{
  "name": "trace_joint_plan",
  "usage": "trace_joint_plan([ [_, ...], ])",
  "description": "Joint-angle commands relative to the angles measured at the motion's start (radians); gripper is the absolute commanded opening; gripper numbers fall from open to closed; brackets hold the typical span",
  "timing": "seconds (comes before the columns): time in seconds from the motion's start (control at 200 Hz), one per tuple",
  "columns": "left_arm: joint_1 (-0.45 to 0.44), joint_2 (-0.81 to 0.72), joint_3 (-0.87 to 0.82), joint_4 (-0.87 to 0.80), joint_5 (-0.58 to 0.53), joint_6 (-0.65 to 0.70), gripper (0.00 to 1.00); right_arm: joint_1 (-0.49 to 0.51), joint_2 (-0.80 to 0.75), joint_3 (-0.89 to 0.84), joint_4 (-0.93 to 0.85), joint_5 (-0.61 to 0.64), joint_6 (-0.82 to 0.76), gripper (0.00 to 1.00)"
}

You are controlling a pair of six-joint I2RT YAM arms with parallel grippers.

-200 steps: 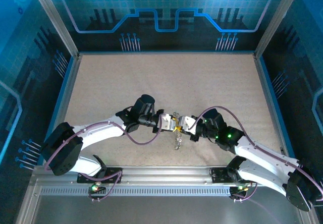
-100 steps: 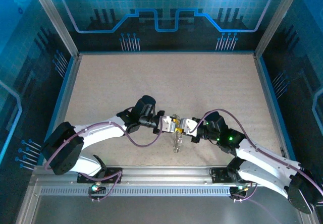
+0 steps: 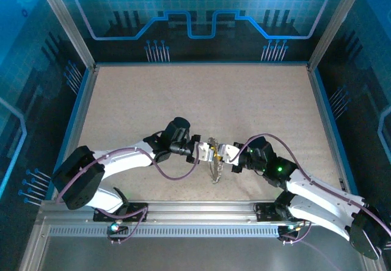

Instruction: Put the keys on the keyring

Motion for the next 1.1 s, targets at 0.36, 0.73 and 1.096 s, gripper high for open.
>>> trace_joint_plan([
  [0.36, 0.045, -0.014, -0.071, 0.153, 0.077, -0.138, 0.0, -0.052, -0.073, 0.014, 0.056, -0.046, 0.034, 0.31],
  [0.73, 0.066, -0.003, -0.107, 0.237, 0.129, -0.194, 0.0, -0.106, 0.042, 0.061, -0.029, -0.191, -0.041, 0.35],
  [1.096, 0.065, 0.008, -0.114, 0.266, 0.152, -0.204, 0.0, -0.165, 0.05, 0.04, 0.032, -0.235, -0.052, 0.31],
])
